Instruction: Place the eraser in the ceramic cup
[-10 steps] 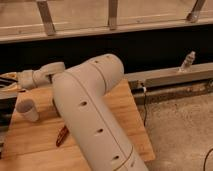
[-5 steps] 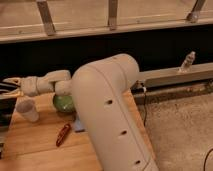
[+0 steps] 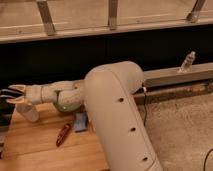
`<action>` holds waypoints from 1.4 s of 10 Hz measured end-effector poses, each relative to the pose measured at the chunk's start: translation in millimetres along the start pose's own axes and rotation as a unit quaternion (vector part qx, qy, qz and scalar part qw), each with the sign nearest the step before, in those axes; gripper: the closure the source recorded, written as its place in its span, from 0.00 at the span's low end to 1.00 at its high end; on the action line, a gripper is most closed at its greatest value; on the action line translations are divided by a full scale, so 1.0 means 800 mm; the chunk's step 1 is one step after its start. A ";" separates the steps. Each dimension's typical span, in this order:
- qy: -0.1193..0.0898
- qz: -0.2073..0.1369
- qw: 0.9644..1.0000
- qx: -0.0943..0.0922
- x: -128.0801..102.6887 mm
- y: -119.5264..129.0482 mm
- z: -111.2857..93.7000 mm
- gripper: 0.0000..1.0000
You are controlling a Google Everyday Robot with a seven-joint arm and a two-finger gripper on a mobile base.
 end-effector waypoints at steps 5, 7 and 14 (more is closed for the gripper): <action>0.018 0.030 0.999 -0.002 -0.023 -0.012 0.009 1.00; 0.023 0.043 0.999 -0.003 -0.030 -0.014 0.010 0.97; 0.021 0.053 0.998 0.000 -0.033 -0.018 0.014 0.70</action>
